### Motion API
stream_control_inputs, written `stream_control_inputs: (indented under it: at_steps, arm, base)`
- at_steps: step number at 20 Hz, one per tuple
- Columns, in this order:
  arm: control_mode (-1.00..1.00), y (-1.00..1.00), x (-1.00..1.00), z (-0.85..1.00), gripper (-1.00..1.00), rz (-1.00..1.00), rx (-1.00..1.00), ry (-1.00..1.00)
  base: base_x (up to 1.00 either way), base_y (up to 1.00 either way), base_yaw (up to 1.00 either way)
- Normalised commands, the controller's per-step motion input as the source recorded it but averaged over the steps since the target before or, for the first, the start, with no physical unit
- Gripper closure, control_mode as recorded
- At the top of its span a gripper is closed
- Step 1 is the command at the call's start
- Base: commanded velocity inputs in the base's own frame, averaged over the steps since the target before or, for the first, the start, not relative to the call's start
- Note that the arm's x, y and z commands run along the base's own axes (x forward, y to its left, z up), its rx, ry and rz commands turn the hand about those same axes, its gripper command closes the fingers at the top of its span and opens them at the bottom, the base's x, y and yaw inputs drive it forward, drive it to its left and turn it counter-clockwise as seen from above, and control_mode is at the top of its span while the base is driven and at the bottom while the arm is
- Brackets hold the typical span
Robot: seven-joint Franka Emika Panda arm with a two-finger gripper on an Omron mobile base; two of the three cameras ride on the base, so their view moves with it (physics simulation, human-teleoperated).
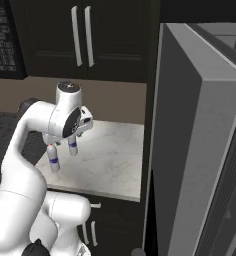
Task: Take the bottled waters from the counter and place them in the freezer to freeze. Close the freezer door after placing the bottles.
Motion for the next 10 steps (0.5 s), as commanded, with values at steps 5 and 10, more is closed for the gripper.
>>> stream_control_inputs:
  at_steps: [5, 10]
  arm:
    - [-1.00, -0.06, 0.16, -0.37, -1.00, 0.47, 0.06, -0.06]
    - [-1.00, 0.00, 0.06, -0.41, -1.00, 0.43, 0.17, -0.06]
  base:
    - [0.00, 0.00, 0.00]
    - [0.00, 0.00, 0.00]
